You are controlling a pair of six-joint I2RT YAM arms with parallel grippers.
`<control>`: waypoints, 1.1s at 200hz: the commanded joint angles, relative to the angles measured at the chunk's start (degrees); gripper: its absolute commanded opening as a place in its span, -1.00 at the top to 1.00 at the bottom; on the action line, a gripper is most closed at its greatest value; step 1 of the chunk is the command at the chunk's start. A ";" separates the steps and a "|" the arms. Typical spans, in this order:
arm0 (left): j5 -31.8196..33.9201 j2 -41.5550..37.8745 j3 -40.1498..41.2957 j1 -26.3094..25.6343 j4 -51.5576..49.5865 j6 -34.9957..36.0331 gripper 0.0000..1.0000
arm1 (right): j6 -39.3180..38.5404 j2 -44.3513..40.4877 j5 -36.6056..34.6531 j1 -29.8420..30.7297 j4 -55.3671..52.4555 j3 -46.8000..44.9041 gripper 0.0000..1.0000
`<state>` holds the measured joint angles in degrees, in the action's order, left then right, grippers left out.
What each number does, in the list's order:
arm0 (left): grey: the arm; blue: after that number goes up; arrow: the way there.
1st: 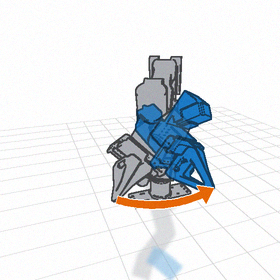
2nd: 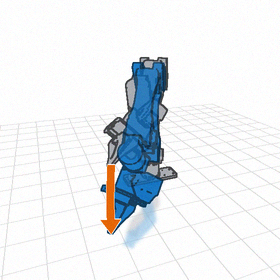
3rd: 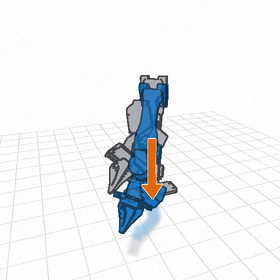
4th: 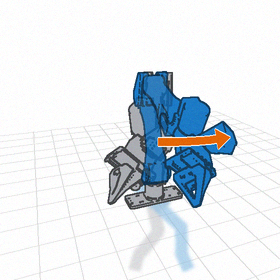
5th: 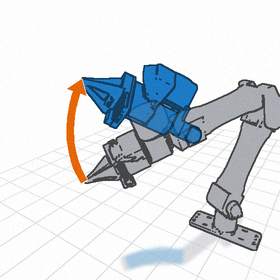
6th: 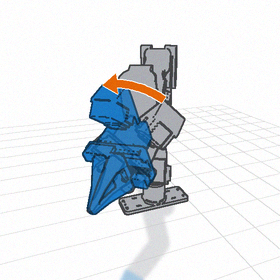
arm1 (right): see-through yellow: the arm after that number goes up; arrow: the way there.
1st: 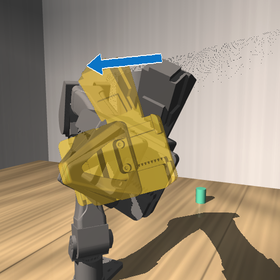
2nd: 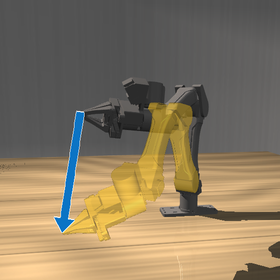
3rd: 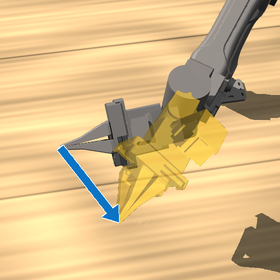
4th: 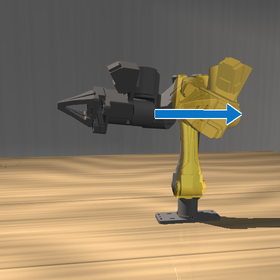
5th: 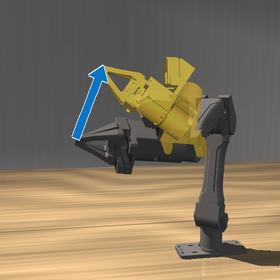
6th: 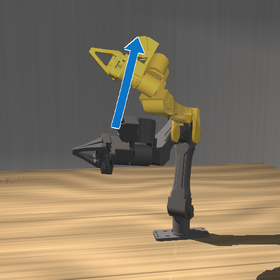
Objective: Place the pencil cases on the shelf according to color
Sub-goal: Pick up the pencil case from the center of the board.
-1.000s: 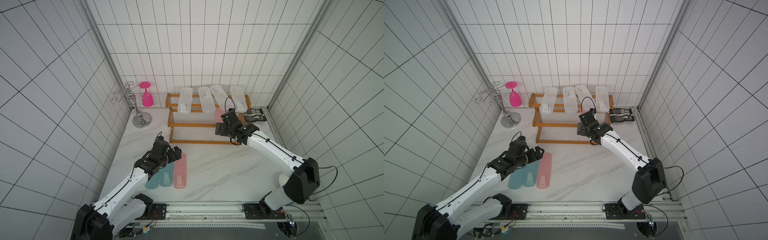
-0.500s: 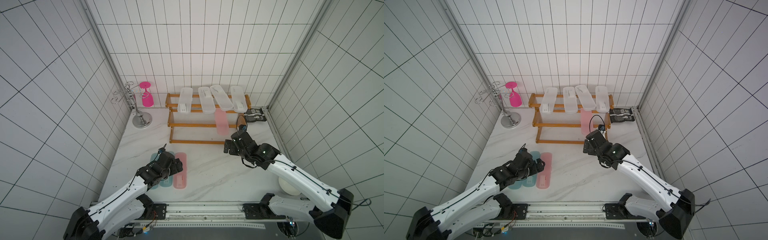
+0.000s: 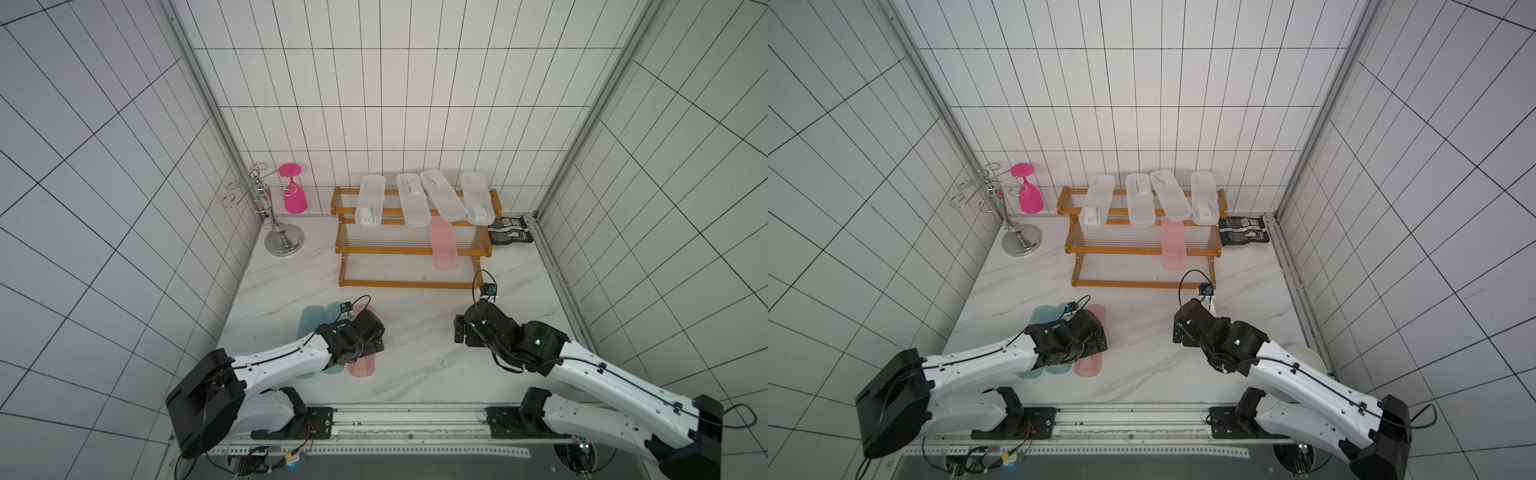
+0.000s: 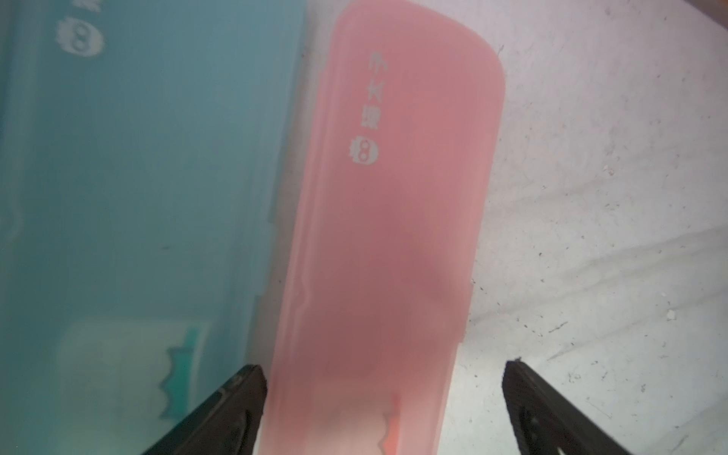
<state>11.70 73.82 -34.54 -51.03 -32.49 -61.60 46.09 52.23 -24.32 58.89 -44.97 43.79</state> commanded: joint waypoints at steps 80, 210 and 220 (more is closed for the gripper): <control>3.19 7.36 -15.78 -9.29 6.56 -1.38 -0.96 | 5.93 -4.10 -0.62 4.86 -3.28 -3.01 -0.98; 7.59 -26.56 -0.85 15.76 -9.96 6.55 -0.96 | 2.78 28.68 9.47 16.83 27.61 1.98 -0.98; 6.99 -27.51 -0.92 17.39 -10.55 7.39 -0.96 | 2.72 31.36 10.45 17.26 29.31 3.01 -0.98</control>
<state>21.30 48.10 -35.55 -37.01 -40.56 -57.89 48.47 78.83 -16.82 75.11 -22.83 42.68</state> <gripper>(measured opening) 0.981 0.991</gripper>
